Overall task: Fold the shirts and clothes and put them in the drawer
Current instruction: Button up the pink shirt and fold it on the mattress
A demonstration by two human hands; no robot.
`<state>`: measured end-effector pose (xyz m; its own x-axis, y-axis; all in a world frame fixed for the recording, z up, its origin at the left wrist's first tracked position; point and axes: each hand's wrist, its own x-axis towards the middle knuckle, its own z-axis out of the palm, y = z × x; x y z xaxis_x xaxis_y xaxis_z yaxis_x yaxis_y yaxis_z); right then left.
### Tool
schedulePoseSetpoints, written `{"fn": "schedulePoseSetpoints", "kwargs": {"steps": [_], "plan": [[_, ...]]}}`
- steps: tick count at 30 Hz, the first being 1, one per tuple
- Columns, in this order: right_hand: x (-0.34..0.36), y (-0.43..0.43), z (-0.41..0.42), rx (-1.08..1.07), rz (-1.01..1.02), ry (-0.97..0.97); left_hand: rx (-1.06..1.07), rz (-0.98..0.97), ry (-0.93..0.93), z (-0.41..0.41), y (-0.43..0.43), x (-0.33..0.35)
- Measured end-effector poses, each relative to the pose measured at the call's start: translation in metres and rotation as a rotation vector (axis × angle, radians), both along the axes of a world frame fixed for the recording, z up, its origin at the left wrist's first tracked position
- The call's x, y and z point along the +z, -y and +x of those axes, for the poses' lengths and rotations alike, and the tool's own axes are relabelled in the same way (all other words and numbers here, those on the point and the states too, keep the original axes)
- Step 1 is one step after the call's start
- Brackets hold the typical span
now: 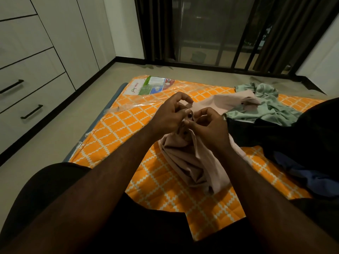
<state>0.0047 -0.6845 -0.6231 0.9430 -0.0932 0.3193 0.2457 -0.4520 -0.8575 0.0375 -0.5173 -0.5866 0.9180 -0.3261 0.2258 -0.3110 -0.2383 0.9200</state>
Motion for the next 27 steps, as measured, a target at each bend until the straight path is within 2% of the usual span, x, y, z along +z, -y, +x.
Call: {"fn": "schedulePoseSetpoints", "kwargs": {"steps": [2,6,10,13,19,22,25,27], "plan": [[0.002,-0.001,-0.001,-0.021,-0.031,0.074,-0.037,0.057,0.012,0.0,-0.004,0.005],[0.004,0.0,-0.001,0.01,0.021,0.096,-0.055,0.26,0.124,0.003,-0.011,0.006],[0.002,-0.001,-0.003,-0.023,-0.042,0.195,-0.113,0.391,0.233,0.002,-0.013,0.005],[0.001,-0.002,-0.002,-0.039,-0.109,0.237,-0.123,0.418,0.261,0.003,-0.012,0.005],[0.001,-0.002,-0.001,-0.048,-0.097,0.204,-0.083,0.457,0.347,0.006,-0.008,-0.002],[0.004,-0.001,0.0,-0.14,0.066,0.137,0.035,0.38,0.477,0.005,0.0,-0.004],[0.007,0.003,0.002,-0.22,0.456,-0.036,0.261,0.175,0.681,0.0,0.007,-0.001],[0.01,0.008,0.006,-0.267,0.697,-0.117,0.295,0.199,0.8,-0.006,0.003,-0.002]]}}
